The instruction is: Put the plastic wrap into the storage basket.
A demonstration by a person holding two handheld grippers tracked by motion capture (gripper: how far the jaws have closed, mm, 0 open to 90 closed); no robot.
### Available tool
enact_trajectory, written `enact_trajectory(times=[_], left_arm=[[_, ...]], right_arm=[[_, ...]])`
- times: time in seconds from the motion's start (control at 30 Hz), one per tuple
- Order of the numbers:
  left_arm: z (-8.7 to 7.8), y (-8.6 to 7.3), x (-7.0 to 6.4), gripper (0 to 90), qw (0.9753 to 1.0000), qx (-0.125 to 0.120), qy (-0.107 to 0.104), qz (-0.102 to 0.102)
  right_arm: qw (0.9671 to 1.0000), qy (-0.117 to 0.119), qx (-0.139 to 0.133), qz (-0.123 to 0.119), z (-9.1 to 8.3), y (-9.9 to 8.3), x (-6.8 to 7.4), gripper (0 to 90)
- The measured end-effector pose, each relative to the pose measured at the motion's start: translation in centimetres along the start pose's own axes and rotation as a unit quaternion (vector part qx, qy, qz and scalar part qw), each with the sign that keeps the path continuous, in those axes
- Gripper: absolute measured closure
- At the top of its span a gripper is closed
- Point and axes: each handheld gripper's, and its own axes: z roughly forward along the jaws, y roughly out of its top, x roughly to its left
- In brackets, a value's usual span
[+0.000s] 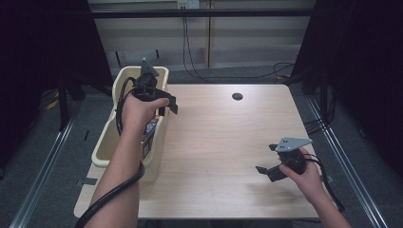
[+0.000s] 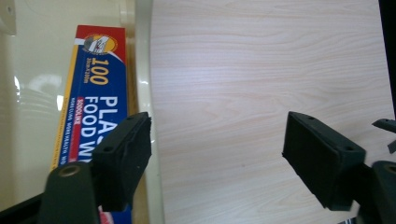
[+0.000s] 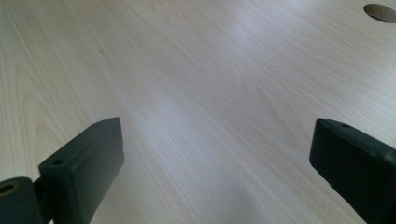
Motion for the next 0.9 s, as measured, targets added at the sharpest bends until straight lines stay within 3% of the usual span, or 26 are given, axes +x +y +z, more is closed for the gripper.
enact_trajectory(times=[0.33,0.9], left_arm=[[2.3,0.0,-2.0,19.0,0.9998,-0.008,-0.017,0.010],[5.7,-0.4,-3.7,14.9,0.9991,-0.005,-0.036,0.020]], right_arm=[[1.0000,-0.001,-0.002,-0.002,-0.1,0.0,0.0,2.8],[1.0000,-0.001,-0.001,-0.003,0.0,0.0,0.0,2.9]])
